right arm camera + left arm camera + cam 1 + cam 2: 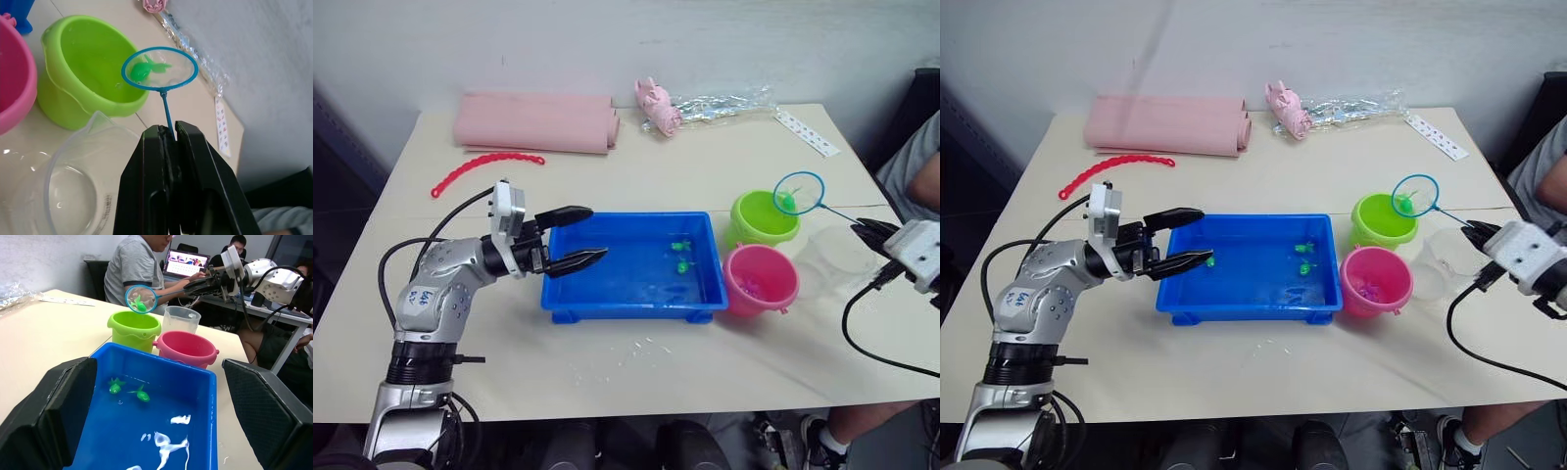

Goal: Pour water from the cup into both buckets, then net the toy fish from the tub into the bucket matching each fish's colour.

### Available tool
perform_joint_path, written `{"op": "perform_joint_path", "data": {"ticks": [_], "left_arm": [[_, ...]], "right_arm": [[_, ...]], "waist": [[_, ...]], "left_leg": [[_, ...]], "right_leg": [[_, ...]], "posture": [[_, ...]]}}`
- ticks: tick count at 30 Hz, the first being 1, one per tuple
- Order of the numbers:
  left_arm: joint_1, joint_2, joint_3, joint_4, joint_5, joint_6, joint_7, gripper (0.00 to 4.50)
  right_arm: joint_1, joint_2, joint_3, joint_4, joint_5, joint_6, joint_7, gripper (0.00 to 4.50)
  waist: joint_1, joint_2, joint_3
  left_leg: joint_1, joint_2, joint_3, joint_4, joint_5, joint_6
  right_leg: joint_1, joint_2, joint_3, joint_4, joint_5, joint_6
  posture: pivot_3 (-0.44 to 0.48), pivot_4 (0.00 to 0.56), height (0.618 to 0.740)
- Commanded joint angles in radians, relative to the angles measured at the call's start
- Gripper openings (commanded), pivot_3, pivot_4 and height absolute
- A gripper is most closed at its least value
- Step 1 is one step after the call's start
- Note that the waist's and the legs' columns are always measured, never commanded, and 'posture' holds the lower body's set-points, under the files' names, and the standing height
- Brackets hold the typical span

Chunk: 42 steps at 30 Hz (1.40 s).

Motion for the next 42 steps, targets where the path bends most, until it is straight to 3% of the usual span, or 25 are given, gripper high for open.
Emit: {"op": "perform_joint_path", "data": {"ticks": [1,3,7,15,25,33,37,42], "left_arm": [[0.006,-0.005,-0.008,-0.033,0.006,-0.013,0.000,4.48],[0.013,-0.012,-0.006,-0.038,0.010,-0.017,0.015,4.48],[0.039,-0.024,-0.004,-0.060,0.016,-0.026,0.033,4.48],[0.031,-0.040,-0.019,-0.054,0.020,-0.032,0.039,4.48],[0.026,-0.070,-0.014,-0.060,0.004,-0.007,0.080,4.48],[0.026,-0.067,-0.016,-0.053,0.009,-0.018,0.070,4.48],[0.037,-0.060,-0.008,-0.053,0.010,-0.027,0.065,4.48],[0.069,-0.034,0.019,-0.061,0.006,-0.039,0.053,4.48]], "right_arm": [[-0.004,-0.077,0.011,0.030,-0.204,-0.209,-0.189,0.00],[0.015,-0.128,0.057,0.048,-0.307,-0.310,-0.233,0.00],[0.028,-0.191,0.072,0.041,-0.533,-0.402,-0.464,0.00],[0.059,-0.282,0.127,-0.012,-0.857,-0.402,-0.823,0.00],[0.052,-0.374,0.199,-0.020,-0.959,-0.353,-1.008,0.00],[0.023,-0.377,0.255,0.011,-0.884,-0.350,-1.014,0.00],[0.025,-0.359,0.240,0.029,-0.637,-0.385,-0.888,0.00],[-0.011,-0.370,0.281,-0.042,-0.177,-0.358,-0.553,0.00]], "waist": [[0.000,0.000,0.000],[0.000,0.001,0.001],[0.000,0.001,0.001],[0.000,0.001,0.000],[-0.001,0.001,0.000],[-0.001,0.001,0.000],[-0.002,0.001,0.000],[-0.006,0.001,0.000]], "left_leg": [[0.000,0.000,0.000,0.000,0.000,0.000],[0.000,0.000,0.000,0.000,0.000,0.000],[0.000,0.000,0.000,0.000,0.000,0.000],[0.000,0.000,0.000,0.000,0.001,-0.001],[0.000,0.000,0.000,0.000,0.001,-0.002],[0.000,0.000,0.000,0.000,0.001,-0.002],[0.000,0.000,0.000,0.000,0.001,-0.002],[0.001,0.000,0.000,0.000,0.001,-0.001]], "right_leg": [[0.000,0.000,0.000,0.000,0.000,0.000],[0.000,0.000,0.000,0.000,0.000,0.000],[0.000,0.000,0.000,0.000,0.000,0.000],[0.000,0.000,0.001,0.001,0.000,0.000],[-0.001,0.000,0.002,0.002,0.000,0.000],[-0.001,0.000,0.002,0.002,0.000,0.000],[-0.001,0.001,0.002,0.003,0.000,0.000],[0.000,0.000,0.001,0.003,0.000,0.000]], "posture": [[0.000,0.150,0.740],[0.000,0.150,0.740],[0.000,0.150,0.740],[0.000,0.150,0.740],[0.000,0.150,0.740],[0.000,0.150,0.740],[0.000,0.150,0.740],[0.000,0.150,0.740]]}}
